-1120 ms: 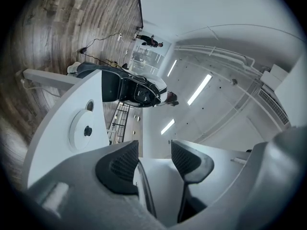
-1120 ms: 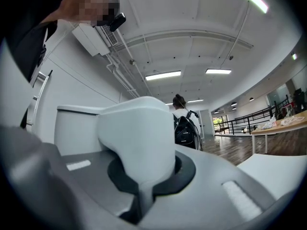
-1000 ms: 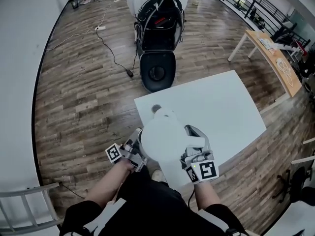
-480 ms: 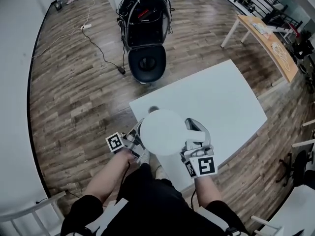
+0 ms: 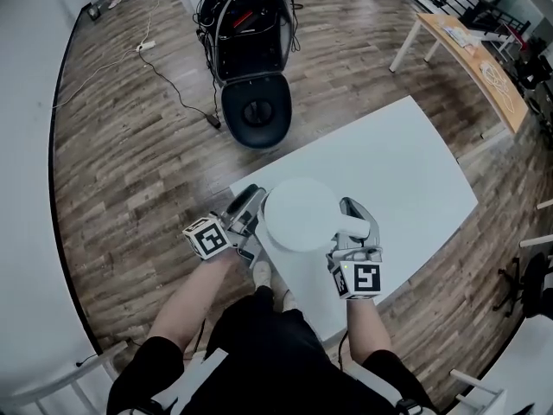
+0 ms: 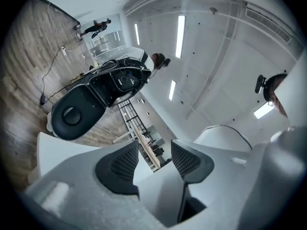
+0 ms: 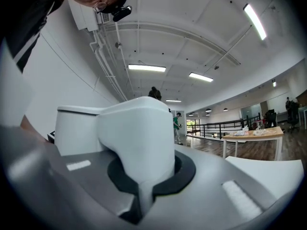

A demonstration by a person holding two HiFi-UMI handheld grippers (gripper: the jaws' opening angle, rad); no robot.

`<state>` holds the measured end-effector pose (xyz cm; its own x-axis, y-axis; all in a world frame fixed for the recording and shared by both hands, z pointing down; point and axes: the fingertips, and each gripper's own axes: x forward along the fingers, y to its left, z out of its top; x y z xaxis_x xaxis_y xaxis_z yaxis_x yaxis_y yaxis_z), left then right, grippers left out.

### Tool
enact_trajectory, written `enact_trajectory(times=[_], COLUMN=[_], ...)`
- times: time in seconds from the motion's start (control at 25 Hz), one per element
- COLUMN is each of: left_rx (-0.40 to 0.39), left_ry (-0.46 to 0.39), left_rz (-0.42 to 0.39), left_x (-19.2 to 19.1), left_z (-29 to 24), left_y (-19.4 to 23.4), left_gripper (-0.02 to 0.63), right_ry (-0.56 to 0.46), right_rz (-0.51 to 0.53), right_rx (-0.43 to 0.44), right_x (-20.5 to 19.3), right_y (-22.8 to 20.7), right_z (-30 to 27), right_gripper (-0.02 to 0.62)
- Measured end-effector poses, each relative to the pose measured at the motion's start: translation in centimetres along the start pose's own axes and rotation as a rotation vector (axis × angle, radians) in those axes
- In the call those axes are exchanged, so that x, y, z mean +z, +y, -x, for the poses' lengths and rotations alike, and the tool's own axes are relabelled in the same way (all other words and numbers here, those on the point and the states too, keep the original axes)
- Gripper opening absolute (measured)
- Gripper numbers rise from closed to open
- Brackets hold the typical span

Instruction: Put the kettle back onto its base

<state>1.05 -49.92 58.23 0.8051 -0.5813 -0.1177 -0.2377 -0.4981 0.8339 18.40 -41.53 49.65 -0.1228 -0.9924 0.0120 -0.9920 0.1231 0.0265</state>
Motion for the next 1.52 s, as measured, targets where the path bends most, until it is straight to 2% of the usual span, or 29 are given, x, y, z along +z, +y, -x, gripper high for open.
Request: enact_trajectory(times=[0.12, 0.24, 0.32, 0.36, 0.52, 0.84, 1.12, 1.52], left_rx=[0.032, 0.059, 0.055, 0.049, 0.014, 0.038, 0.048, 0.018], left_ry=[0.032, 0.039, 0.044, 0.04, 0.038, 0.054, 0.062, 0.055], left_rz=[-0.086, -0.126, -0.119, -0.106, -0.045, -0.046, -0.027, -0.029], left_x=[-0.5, -0.9, -1.1, -1.1, -0.9, -1.1, -1.7, -2.0], left_z=[-1.1, -1.9, -2.3, -2.6, -4.3, -5.3, -4.9, -4.9], left_y=[-1.0, -0.2, 0.0, -0.1, 0.1, 1.1, 2.9, 2.5], left_gripper=[0.203, 0.153, 0.061, -0.006, -0.008, -0.009, -0.008, -0.008], right_ry=[0.008, 0.017, 0.029, 0.032, 0.034, 0.077, 0.073, 0.074], right_rz=[-0.025, -0.013, 0.006, 0.018, 0.031, 0.005, 0.016, 0.001], right_rx=[-0.015, -0.029, -0.028, -0.025, -0.028, -0.028, -0.017, -0.022], right_x=[-0.8, -1.6, -2.4, -2.7, -4.0, -5.6, -7.1, -7.2], right_y=[-0.9, -1.3, -1.3, -1.2, -2.2, -3.0, -2.4, -2.8], right_z=[-0.7, -1.4, -1.9, -2.2, -3.2, -4.5, -4.9, -4.8], right_gripper=[0.006, 0.006, 0.006, 0.006, 0.006, 0.006, 0.006, 0.006])
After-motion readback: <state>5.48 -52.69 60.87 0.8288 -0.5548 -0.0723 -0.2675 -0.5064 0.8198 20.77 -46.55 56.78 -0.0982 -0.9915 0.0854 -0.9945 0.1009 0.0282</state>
